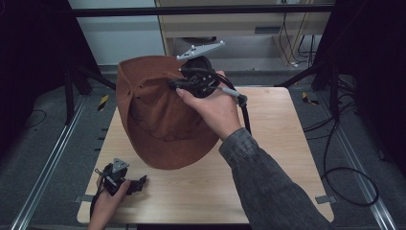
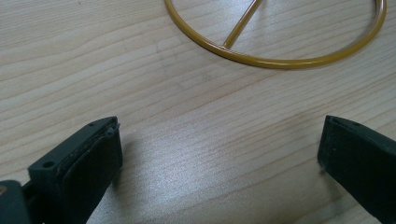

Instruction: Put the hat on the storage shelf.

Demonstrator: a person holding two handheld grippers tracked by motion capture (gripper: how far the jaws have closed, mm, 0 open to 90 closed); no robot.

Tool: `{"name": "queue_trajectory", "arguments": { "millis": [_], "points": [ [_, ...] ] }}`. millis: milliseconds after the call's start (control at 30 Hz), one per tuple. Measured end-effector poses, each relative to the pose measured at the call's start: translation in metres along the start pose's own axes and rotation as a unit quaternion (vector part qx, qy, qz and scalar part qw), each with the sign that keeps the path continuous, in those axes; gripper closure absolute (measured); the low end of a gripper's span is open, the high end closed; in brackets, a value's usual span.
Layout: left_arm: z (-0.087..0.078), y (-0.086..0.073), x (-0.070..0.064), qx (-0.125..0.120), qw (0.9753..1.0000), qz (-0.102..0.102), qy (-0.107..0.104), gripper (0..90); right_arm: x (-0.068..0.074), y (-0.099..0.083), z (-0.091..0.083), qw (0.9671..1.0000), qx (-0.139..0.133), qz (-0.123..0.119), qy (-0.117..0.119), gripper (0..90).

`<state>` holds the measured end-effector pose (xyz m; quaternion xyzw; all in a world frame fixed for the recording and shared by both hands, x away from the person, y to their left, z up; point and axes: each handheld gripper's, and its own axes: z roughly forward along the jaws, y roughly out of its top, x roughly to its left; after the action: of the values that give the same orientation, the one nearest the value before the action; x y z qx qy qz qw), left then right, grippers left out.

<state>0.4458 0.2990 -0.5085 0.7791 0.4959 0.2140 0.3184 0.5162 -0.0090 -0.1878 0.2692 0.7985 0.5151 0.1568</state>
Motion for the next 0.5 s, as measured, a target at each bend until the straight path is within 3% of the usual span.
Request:
{"name": "queue_trajectory", "arguments": {
  "millis": [500],
  "points": [
    [0.000,0.000,0.000,0.000,1.0000,0.001,-0.001,0.0,0.005,0.013,0.019,1.0000,0.004,0.001,0.006,89.3]
  ]
}}
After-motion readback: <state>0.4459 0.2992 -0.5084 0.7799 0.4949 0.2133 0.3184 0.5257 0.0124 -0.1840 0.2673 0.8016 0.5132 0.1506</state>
